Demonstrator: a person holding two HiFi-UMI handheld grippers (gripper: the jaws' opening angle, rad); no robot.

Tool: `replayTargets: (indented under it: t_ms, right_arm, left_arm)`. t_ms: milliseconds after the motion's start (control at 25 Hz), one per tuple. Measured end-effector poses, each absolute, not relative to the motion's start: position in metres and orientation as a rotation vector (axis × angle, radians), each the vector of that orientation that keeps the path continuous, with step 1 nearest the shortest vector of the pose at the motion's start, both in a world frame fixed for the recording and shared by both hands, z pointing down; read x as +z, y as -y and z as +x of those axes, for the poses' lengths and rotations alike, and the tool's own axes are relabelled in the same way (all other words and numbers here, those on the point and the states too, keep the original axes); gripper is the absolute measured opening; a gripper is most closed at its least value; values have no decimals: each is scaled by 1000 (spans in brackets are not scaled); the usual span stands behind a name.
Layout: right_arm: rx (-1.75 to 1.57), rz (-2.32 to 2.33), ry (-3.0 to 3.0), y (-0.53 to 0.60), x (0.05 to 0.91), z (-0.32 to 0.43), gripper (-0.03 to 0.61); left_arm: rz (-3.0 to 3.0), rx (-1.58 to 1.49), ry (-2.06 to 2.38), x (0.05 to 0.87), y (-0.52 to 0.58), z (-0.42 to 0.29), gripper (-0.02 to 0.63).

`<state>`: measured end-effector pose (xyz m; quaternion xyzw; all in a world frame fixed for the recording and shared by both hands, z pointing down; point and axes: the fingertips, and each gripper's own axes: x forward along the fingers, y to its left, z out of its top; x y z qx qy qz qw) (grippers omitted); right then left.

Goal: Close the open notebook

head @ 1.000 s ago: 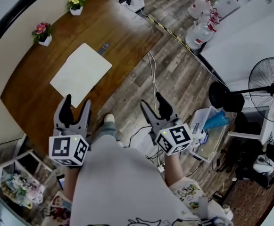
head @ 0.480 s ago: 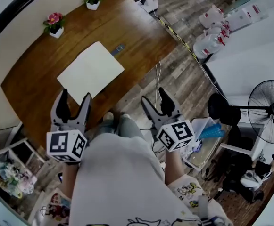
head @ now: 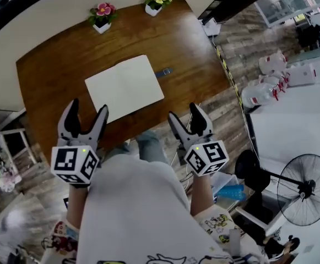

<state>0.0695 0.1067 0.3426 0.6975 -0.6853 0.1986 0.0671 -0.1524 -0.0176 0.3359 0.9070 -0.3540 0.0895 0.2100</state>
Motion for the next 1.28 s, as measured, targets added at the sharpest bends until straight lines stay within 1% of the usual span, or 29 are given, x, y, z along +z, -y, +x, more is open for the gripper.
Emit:
replayTargets:
  t_ms: [360, 720, 960, 1280]
  right_arm:
    - [593, 1771, 2313, -23, 342, 111, 299]
    - [569, 1463, 2470, 17, 348, 123, 305]
    - [578, 1371, 2503, 25, 354, 117, 305]
    - [598, 1360, 2481, 29, 357, 107, 305]
  left_arm:
    - [2408, 185, 1301, 320, 46, -129, 348]
    - [2242, 128, 1563, 318, 30, -127, 348]
    - [2179, 120, 1639, 321, 22, -135, 348]
    - [2172, 127, 1590, 326, 25, -133, 348]
